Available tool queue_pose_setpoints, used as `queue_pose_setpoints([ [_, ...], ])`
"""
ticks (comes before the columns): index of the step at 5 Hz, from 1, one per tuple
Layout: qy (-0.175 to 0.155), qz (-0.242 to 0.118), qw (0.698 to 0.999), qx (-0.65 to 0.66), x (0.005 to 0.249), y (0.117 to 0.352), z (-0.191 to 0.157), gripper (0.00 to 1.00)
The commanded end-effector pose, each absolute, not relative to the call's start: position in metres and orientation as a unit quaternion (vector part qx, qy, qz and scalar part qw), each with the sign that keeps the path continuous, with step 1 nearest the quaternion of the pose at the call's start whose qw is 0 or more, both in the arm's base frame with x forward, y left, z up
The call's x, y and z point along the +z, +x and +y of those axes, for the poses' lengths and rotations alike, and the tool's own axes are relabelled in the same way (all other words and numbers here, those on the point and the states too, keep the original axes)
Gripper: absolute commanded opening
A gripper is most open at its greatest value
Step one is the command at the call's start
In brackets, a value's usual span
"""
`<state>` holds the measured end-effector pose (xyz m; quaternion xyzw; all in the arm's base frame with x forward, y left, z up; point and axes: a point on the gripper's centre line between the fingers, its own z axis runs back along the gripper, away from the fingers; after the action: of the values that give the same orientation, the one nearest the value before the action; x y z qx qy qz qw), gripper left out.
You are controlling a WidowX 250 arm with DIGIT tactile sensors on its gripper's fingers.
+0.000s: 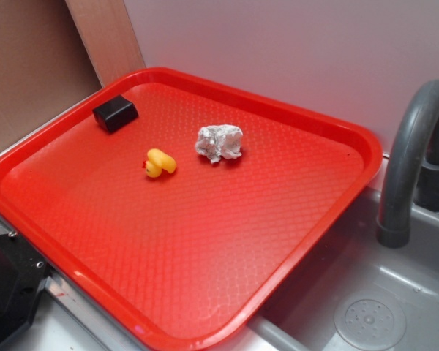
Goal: Grab the white paper.
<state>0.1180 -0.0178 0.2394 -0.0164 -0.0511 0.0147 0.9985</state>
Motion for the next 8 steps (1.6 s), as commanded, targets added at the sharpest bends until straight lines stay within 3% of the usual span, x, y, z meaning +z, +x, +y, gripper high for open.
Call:
queue_pose_setpoints([
  [1,-0.016,-0.051,0.998,0.015,0.239,0.118,-0.018,1.00],
  [3,-0.041,-0.077,0.992,-0.087,0.205,0.210,0.008,1.00],
  [4,-0.023,-0.088,0.973,-0.212,0.184,0.259,0.006,1.00],
  [5,-0.014,-0.082,0.941,-0.329,0.153,0.288,-0.006,1.00],
  [6,-0.017,-0.079,0.892,-0.444,0.122,0.302,-0.027,1.00],
  [7,-0.043,-0.066,0.862,-0.501,0.098,0.293,-0.044,1.00],
  [8,-0.056,-0.052,0.861,-0.503,0.076,0.295,-0.058,1.00],
])
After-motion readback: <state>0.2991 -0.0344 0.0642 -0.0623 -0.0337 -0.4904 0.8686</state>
